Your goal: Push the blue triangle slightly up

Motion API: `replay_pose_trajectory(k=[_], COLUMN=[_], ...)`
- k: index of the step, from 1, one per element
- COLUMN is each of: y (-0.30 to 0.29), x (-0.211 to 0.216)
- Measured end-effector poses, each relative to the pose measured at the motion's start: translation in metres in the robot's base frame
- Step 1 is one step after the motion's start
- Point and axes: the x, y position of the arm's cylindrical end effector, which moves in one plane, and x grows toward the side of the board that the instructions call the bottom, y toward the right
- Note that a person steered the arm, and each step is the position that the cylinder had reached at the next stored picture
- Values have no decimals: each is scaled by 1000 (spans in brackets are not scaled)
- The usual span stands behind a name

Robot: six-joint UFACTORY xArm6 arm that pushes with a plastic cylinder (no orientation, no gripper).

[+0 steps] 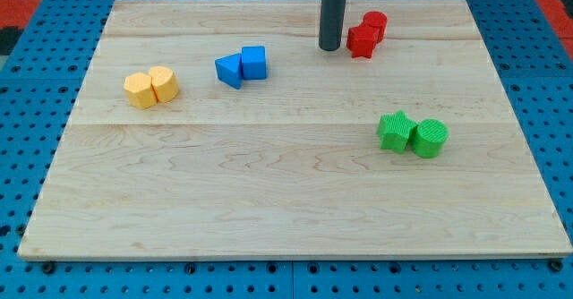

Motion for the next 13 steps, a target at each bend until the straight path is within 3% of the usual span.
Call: replay_pose_trajectory(k=[4, 5, 6, 8, 10, 13], y=[-2, -5, -50, -158, -135, -101], x=[14, 82, 118, 88, 38, 50])
